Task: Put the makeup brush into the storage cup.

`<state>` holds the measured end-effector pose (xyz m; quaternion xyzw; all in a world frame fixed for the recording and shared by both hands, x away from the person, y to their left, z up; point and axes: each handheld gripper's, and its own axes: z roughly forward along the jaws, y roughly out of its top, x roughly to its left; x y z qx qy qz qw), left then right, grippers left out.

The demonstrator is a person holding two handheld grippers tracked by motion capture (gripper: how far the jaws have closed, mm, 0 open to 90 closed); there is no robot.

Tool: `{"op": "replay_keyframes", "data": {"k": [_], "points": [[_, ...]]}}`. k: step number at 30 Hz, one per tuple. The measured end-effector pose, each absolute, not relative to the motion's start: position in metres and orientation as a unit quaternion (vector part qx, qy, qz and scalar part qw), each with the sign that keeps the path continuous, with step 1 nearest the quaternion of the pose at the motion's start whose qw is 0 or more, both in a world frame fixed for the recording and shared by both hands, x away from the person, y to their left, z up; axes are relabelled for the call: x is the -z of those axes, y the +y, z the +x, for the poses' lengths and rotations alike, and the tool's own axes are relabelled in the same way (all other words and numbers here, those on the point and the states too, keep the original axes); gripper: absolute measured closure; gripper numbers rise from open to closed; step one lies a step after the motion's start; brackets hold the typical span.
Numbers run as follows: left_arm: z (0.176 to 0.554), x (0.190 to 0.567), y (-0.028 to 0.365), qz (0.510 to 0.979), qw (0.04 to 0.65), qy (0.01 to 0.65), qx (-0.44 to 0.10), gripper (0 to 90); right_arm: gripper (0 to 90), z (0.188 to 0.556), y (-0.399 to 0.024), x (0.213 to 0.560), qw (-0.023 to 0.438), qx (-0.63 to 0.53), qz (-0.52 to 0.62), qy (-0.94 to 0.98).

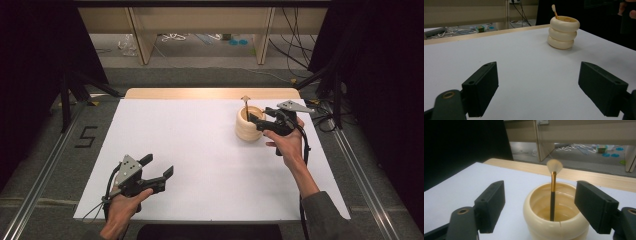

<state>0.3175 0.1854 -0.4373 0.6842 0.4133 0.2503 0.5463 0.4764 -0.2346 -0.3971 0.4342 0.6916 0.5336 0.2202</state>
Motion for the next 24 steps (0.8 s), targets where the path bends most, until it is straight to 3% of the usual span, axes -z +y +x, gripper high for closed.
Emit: {"op": "replay_keyframes", "data": {"k": [24], "points": [[0.317, 0.437, 0.185, 0.684, 0.546, 0.413, -0.25, 16.0, 18.6, 0.442, -0.223, 0.39, 0.213, -0.539, 0.416, 0.7]]}}
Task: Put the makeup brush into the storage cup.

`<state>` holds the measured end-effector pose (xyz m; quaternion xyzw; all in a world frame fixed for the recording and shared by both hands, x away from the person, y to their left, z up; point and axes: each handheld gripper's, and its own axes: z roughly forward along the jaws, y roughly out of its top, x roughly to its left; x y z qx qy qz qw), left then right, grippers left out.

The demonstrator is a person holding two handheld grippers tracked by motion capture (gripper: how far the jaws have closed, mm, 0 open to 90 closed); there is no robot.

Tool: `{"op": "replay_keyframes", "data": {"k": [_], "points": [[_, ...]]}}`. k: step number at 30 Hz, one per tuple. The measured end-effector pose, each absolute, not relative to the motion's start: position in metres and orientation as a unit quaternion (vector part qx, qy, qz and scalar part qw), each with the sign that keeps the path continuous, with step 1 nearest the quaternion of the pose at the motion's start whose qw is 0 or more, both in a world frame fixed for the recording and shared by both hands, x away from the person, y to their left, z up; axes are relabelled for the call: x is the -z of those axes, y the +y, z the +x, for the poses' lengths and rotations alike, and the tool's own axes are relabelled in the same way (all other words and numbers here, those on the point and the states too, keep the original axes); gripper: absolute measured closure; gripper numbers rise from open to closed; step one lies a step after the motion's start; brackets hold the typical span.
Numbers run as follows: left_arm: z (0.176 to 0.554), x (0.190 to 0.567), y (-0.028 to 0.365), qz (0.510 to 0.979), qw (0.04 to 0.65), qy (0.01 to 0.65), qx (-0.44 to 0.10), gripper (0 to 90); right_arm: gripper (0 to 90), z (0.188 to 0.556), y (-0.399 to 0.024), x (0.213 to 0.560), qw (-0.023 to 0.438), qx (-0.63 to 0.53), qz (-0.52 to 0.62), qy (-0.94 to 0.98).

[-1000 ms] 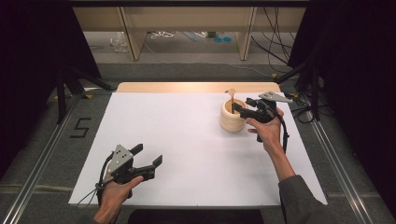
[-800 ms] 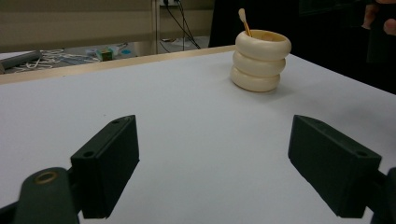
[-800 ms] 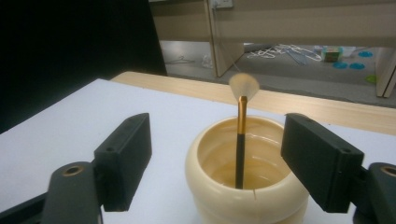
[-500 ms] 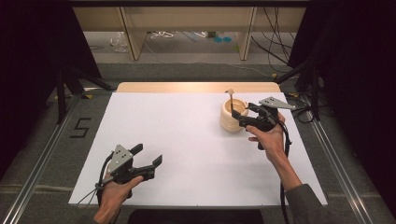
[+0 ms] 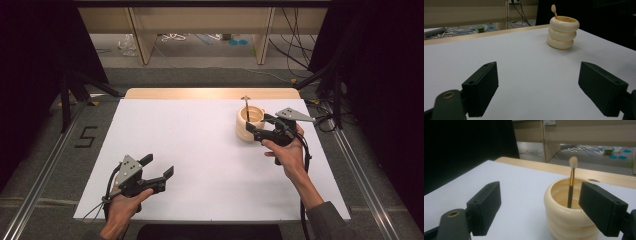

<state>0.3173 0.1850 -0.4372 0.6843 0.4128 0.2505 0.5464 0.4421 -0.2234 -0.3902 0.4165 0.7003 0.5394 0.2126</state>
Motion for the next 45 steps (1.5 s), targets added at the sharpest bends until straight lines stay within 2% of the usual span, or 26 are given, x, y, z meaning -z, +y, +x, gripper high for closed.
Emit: {"op": "replay_keyframes", "data": {"k": [30, 45], "points": [[0.318, 0.438, 0.184, 0.686, 0.545, 0.413, -0.251, 16.0, 17.1, 0.414, -0.212, 0.392, 0.19, -0.554, 0.397, 0.707], [0.318, 0.438, 0.183, 0.687, 0.544, 0.41, -0.252, 16.0, 16.8, 0.4, -0.208, 0.404, 0.176, -0.561, 0.387, 0.711]]}}
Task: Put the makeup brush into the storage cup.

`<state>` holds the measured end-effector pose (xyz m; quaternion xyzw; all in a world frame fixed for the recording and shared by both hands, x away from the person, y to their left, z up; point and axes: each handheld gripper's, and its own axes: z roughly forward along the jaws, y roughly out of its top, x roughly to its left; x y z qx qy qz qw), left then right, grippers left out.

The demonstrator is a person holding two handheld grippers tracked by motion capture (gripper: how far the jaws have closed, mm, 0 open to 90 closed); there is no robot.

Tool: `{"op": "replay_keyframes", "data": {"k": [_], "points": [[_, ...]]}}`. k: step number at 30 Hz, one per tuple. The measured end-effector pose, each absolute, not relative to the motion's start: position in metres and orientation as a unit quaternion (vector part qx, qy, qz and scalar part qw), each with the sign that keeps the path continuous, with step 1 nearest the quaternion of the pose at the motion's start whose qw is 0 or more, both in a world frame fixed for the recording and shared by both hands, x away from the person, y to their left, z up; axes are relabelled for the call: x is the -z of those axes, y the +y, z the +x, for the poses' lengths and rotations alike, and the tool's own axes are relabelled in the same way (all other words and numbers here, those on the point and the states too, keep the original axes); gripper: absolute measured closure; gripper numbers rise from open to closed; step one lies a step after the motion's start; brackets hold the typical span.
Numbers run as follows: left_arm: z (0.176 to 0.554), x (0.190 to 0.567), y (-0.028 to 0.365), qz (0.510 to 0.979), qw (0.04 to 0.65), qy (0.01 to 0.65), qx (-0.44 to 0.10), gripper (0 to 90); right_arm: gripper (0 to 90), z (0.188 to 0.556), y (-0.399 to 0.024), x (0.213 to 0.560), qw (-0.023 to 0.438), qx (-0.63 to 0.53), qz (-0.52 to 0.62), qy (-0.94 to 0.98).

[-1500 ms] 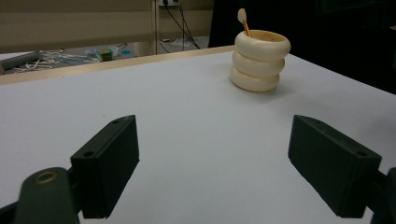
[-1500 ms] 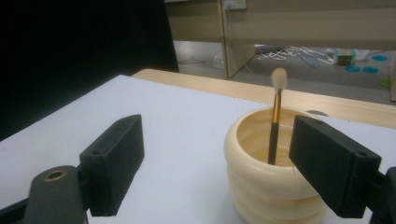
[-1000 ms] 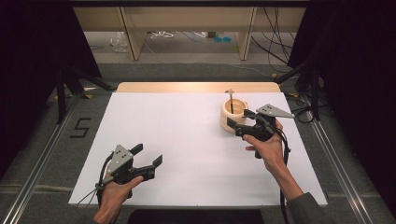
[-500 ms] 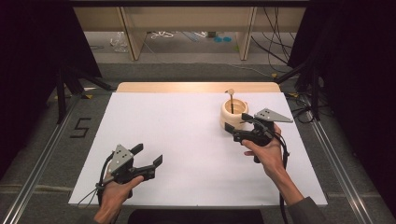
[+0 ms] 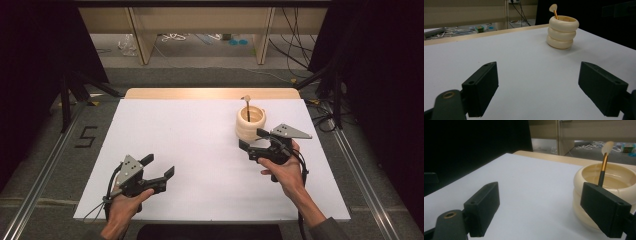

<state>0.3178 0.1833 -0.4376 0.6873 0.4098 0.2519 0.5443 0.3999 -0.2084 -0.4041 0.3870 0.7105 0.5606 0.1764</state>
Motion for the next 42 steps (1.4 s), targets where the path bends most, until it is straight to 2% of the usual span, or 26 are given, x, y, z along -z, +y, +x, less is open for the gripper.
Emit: {"op": "replay_keyframes", "data": {"k": [42], "points": [[0.317, 0.437, 0.183, 0.689, 0.545, 0.405, -0.252, 16.0, 16.2, 0.371, -0.212, 0.418, 0.165, -0.553, 0.383, 0.721]]}}
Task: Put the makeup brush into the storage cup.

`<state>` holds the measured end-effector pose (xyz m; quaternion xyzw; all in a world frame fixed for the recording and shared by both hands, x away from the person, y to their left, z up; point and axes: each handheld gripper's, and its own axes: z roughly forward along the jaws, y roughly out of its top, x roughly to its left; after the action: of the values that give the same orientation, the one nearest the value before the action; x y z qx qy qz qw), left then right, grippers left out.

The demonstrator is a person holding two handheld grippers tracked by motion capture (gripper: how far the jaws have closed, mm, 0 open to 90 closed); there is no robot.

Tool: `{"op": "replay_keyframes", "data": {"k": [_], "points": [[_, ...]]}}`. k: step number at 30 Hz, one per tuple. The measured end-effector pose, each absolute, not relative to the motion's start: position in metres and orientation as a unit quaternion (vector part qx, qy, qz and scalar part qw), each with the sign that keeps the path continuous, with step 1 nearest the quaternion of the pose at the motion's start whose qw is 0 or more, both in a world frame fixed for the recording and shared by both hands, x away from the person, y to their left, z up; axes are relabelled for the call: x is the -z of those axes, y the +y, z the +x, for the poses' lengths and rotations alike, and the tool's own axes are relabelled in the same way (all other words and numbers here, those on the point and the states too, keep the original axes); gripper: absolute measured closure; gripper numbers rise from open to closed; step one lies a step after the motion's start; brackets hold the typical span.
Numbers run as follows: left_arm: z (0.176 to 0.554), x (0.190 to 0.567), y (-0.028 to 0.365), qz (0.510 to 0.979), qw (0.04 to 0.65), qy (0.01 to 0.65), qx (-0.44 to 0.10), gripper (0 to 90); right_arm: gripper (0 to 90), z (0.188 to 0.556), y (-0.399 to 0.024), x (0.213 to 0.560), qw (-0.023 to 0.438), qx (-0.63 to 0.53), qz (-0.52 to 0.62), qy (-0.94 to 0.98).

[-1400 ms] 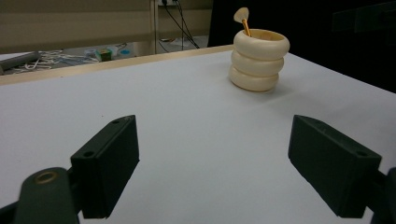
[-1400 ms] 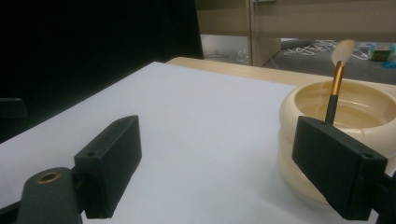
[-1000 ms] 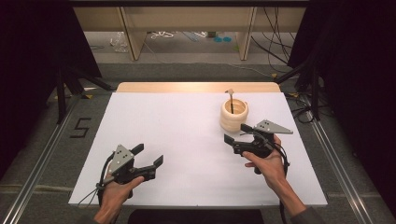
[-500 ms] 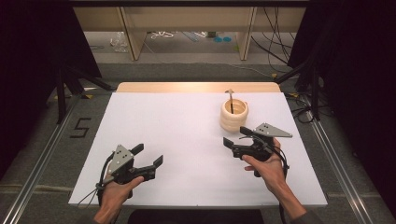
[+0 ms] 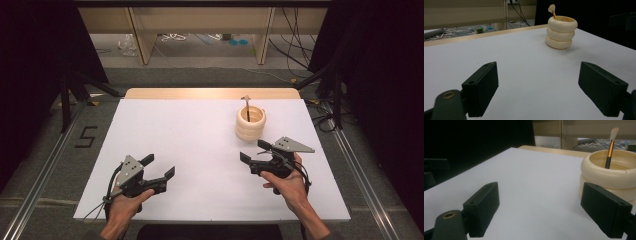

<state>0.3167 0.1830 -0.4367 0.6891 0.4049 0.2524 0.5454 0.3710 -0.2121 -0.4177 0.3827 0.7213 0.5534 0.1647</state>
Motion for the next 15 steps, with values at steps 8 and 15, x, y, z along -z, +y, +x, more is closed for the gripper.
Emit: {"op": "replay_keyframes", "data": {"k": [8, 15], "points": [[0.3165, 0.4366, 0.1827, 0.689, 0.546, 0.404, -0.252, 16.0, 16.1, 0.3652, -0.213, 0.4185, 0.174, -0.548, 0.38, 0.725], [0.3161, 0.4366, 0.182, 0.689, 0.547, 0.404, -0.25, 16.0, 16.1, 0.3616, -0.2145, 0.4203, 0.174, -0.55, 0.377, 0.725]]}}
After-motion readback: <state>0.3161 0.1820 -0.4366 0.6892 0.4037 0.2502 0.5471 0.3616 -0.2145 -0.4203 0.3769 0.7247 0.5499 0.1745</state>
